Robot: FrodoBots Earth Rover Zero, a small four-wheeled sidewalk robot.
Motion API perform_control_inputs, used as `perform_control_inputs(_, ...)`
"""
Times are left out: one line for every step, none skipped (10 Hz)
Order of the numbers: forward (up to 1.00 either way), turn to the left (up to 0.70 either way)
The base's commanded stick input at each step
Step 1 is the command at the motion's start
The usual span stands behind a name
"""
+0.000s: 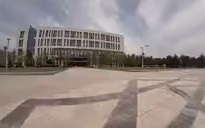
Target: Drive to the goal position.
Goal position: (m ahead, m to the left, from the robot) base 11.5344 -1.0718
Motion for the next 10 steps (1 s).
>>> perform_control_inputs(0.70,0.00)
perform_control_inputs(0.70,0.04)
perform_control_inputs(0.70,0.19)
perform_control_inputs(0.70,0.35)
perform_control_inputs(0.70,0.17)
perform_control_inputs(0.70,0.00)
perform_control_inputs(0.70,0.00)
perform_control_inputs(0.70,0.00)
perform_control_inputs(0.70,0.00)
perform_control_inputs(0.70,0.00)
